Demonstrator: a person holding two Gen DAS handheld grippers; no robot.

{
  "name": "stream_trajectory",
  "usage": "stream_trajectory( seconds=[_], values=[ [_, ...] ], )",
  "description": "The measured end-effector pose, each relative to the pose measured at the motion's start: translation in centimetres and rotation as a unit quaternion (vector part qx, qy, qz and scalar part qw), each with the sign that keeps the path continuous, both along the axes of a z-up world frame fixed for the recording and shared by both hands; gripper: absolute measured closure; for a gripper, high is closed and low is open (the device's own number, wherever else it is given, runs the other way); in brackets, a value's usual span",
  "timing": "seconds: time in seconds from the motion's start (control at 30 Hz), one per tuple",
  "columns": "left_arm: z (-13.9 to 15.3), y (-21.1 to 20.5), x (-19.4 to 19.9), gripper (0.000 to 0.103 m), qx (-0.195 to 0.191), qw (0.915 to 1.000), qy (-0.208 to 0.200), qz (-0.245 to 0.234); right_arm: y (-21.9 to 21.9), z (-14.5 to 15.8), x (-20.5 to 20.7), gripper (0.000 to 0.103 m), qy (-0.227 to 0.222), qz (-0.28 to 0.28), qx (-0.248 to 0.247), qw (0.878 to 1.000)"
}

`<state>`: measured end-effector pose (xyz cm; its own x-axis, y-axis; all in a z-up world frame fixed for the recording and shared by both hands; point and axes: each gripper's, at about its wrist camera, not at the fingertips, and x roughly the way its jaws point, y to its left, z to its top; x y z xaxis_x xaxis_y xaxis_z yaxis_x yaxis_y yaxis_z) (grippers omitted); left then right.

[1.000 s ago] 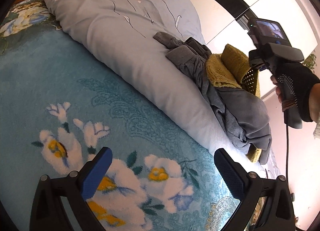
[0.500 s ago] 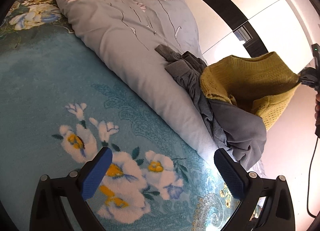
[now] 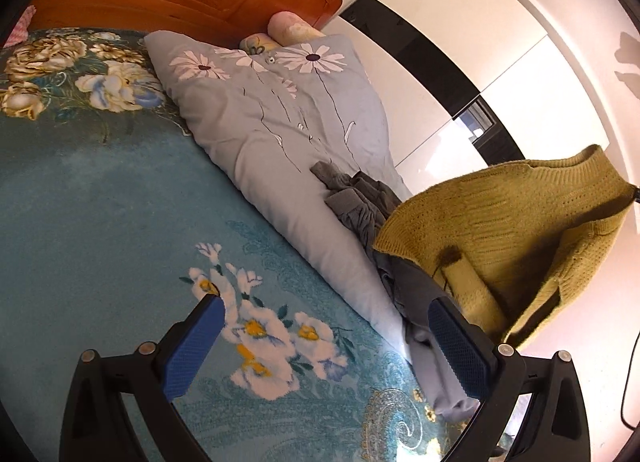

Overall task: Fold clothes
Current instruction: 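Carry the sweater with the right gripper and lay it on the blanket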

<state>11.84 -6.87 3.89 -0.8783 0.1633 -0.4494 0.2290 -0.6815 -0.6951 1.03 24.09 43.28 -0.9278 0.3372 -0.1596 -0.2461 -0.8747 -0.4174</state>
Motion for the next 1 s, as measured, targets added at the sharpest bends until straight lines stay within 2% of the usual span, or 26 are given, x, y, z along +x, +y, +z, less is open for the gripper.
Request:
stream_trajectory(
  seconds=[0.13,0.2,0.43,0.67,0.8,0.87,1.0],
  values=[
    [1.0,0.0,2.0,0.0,0.009,0.9999,0.0,0.014,0.0,2.5,4.6,0.093,0.049,0.029,0.038,0.998],
    [1.7,0.2,2.9,0.0,0.004,0.9999,0.008,0.013,0.3,3.5,6.7,0.093,0.064,0.048,0.034,0.996],
    [5.1,1.1,6.3,0.0,-0.028,0.9984,0.048,0.004,2.1,7.1,15.4,0.093,0.135,0.103,0.011,0.985],
    [8.4,3.4,8.3,0.0,-0.073,0.9924,0.083,-0.054,3.6,10.2,21.3,0.093,0.168,0.163,-0.051,0.971],
    [9.9,4.9,9.1,0.0,-0.105,0.9864,0.094,-0.085,4.5,8.6,21.9,0.093,0.119,0.195,-0.106,0.968],
    [10.5,5.1,9.6,0.0,-0.112,0.9852,0.097,-0.087,4.3,6.9,21.0,0.093,0.089,0.216,-0.144,0.961],
    [12.0,4.3,10.5,0.0,-0.109,0.9852,0.104,-0.081,2.0,3.7,20.4,0.093,0.037,0.261,-0.184,0.947]
  ],
)
